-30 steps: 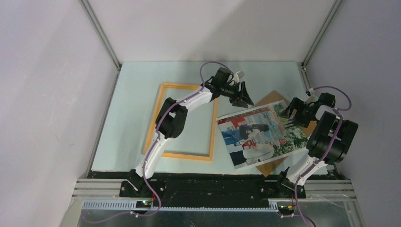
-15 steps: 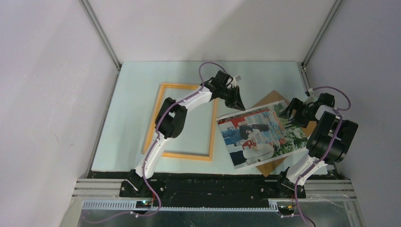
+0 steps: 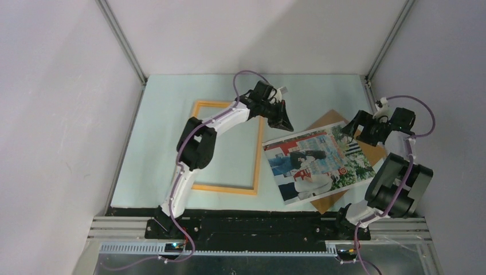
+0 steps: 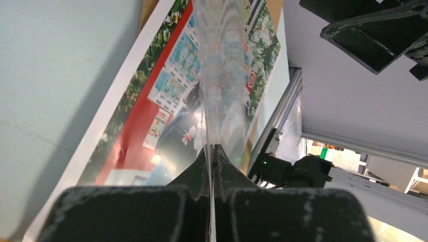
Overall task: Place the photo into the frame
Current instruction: Pick up the photo frame item at the center of the board.
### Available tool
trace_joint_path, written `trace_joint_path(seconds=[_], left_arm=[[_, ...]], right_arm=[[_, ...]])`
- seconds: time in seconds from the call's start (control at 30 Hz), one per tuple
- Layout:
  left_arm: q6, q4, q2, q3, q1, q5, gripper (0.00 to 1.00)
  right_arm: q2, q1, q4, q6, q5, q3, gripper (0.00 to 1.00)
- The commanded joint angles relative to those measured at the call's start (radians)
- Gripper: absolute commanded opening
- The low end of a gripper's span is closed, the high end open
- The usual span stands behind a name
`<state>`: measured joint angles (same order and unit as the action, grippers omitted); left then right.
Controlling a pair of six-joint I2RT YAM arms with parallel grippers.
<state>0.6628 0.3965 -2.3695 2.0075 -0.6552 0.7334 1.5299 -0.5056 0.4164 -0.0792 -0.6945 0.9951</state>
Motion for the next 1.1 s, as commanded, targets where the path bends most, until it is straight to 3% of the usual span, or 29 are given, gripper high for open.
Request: trace_joint_path(seconds=[0.0,0.4,0.63,0.8,0.93,1.07], left_arm=[[0.037,-0.084,0.193,-0.100,0.039,0.024,0.00],[0.035,-0.147,0.470,-0.376,0.172,0.145,0.00],[0.011,-0.147,0.666,-0.521,0.266,0.201,0.00],[-0.009,-0.147,0.778,-0.630,0.397,0.232,0.00],[-0.073,-0.075,0.848,-0.664,0.500,0.248,0.00],[-0.199,0.103,0.898,-0.661,0.570,0.237,0.00]], right_arm=[[-0.124,-0.007,-0.035,0.007,-0.061,0.000,1.00],[-0.282,0.084,-0.051,0.058,-0.057,0.002,1.00],[-0.289,0.217,-0.086,0.074,-0.004,0.003,0.99],[-0.274,0.329,-0.150,0.130,0.044,0.016,0.99],[-0.245,0.426,-0.192,0.161,0.101,0.041,0.99],[-0.193,0.540,-0.220,0.187,0.178,0.077,0.99]])
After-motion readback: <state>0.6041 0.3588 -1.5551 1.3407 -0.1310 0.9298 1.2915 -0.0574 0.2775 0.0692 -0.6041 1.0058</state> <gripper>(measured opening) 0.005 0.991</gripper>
